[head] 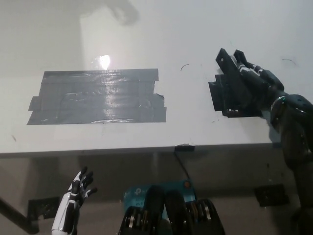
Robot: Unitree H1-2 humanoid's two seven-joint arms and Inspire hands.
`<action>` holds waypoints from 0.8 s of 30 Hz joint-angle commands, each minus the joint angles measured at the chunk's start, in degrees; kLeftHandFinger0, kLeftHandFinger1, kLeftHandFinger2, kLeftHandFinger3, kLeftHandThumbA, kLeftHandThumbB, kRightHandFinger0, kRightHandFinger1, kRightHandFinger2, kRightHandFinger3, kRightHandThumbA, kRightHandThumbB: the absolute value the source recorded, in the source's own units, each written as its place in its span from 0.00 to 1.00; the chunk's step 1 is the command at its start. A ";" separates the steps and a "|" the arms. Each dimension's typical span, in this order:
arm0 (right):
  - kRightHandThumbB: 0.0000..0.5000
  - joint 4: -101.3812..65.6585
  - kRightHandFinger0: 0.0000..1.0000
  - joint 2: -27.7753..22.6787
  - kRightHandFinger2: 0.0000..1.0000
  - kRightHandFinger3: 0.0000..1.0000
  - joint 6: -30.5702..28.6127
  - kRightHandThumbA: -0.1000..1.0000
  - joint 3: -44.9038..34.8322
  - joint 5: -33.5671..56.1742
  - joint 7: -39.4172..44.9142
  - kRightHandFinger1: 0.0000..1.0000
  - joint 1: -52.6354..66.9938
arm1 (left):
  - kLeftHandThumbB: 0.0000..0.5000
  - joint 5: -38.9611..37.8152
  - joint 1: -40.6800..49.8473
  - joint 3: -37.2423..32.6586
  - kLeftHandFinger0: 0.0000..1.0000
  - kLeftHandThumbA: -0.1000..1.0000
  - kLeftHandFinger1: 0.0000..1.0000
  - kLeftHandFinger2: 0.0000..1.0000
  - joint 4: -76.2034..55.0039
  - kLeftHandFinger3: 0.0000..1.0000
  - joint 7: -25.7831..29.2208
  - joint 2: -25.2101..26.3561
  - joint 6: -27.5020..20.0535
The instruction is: A stapler is kept on the black spot marked on the desk infront of the robot. The robot picks up the stapler using its right hand and passes it to a person
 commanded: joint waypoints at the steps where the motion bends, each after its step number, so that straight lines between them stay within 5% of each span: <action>1: 0.19 -25.73 0.00 4.42 0.62 0.50 2.83 0.00 7.56 33.18 -4.85 0.13 -6.83 | 0.95 -0.86 -0.74 0.02 0.87 1.00 1.00 1.00 -1.95 1.00 -1.30 0.83 -2.63; 4: 0.17 -26.38 0.00 5.17 0.67 0.46 2.83 0.00 8.61 34.34 -7.12 0.17 -6.13 | 0.96 -1.04 -0.53 0.12 0.87 1.00 1.00 1.00 -2.14 1.00 -1.31 0.84 -2.57; 8: 0.18 -26.98 0.00 6.11 0.64 0.57 2.83 0.00 9.77 32.07 -7.38 0.16 -5.22 | 0.95 -1.17 -0.25 0.12 0.85 1.00 1.00 1.00 -2.49 1.00 -1.41 0.88 -2.25; 11: 0.19 -26.49 0.00 5.96 0.67 0.95 2.83 0.00 10.44 31.91 -7.03 0.20 -5.82 | 0.97 -1.14 -0.46 0.16 0.83 1.00 1.00 1.00 -2.34 1.00 -1.29 0.78 -2.19; 12: 0.20 -26.59 0.00 5.88 0.67 0.99 2.83 0.00 10.69 31.76 -7.12 0.20 -6.05 | 0.96 -1.12 -0.48 0.18 0.83 1.00 1.00 1.00 -2.33 1.00 -1.25 0.78 -2.15; 16: 0.22 -26.92 0.00 6.03 0.68 1.00 2.83 0.00 11.23 31.99 -8.57 0.21 -7.49 | 0.97 -0.89 -0.54 0.12 0.82 1.00 1.00 1.00 -2.61 1.00 -1.24 0.90 -1.95; 19: 0.23 -26.64 0.00 6.80 0.75 0.84 2.83 0.00 11.22 28.92 -8.06 0.20 -9.44 | 0.98 -1.33 -0.65 0.08 0.83 1.00 1.00 1.00 -2.18 1.00 -1.56 0.87 -2.27; 24: 0.28 -22.28 0.00 7.16 0.71 0.61 2.83 0.00 11.70 20.10 -7.45 0.22 -13.51 | 0.99 -0.99 -0.73 -0.04 0.80 1.00 1.00 1.00 -2.32 1.00 -1.46 0.75 -2.04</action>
